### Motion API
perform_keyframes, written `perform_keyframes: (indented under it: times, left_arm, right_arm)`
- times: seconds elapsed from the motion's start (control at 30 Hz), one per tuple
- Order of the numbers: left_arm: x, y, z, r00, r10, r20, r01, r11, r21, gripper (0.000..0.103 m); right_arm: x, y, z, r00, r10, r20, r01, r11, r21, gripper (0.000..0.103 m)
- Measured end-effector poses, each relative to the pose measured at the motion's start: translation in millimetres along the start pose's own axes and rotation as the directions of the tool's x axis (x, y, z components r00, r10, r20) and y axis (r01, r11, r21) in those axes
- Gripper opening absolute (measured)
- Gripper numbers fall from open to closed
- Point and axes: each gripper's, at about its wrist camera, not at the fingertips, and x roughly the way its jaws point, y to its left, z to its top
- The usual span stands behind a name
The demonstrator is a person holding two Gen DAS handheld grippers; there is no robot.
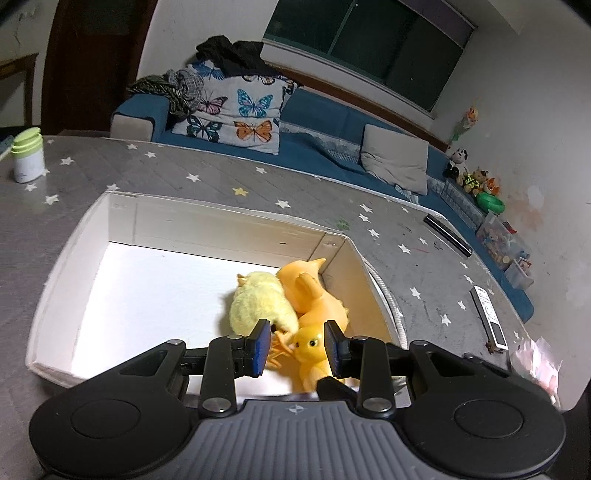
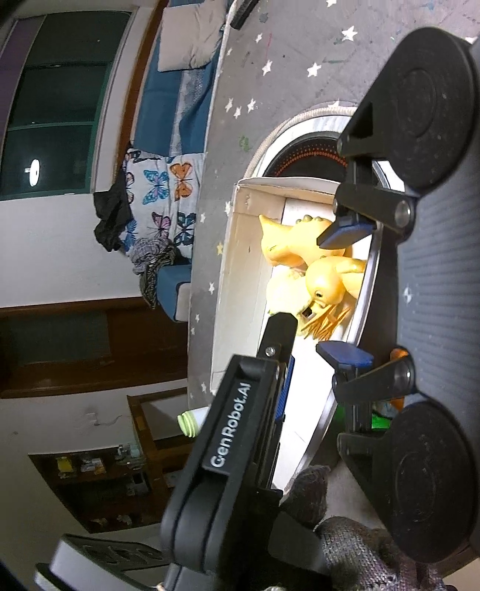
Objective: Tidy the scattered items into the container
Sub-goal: 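Lower the duck into the box and open the left tool, then move the left tool down to the orange soft pack beside the box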
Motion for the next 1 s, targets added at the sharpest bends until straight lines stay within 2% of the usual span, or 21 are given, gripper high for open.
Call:
perform_keyframes:
  times: [0.37, 0.7, 1.0]
  left_arm:
    - [-22, 15, -27, 0.998, 0.062, 0.016, -0.062, 0.998, 0.014, 0.034]
    - [-40, 18, -44, 0.998, 0.059, 0.037, -0.06, 0.997, 0.04, 0.035]
    - [-29, 23, -58, 0.998, 0.056, -0.024, -0.055, 0.998, 0.033, 0.035]
  right_arm:
    - [-29, 19, -17, 0.999, 0.035, 0.035, -0.035, 0.999, -0.018, 0.084]
    - [-21, 37, -39, 0.997, 0.064, -0.034, -0.065, 0.997, -0.041, 0.084]
    - [-9, 50, -53, 0.993, 0.077, -0.091, -0.082, 0.995, -0.062, 0.084]
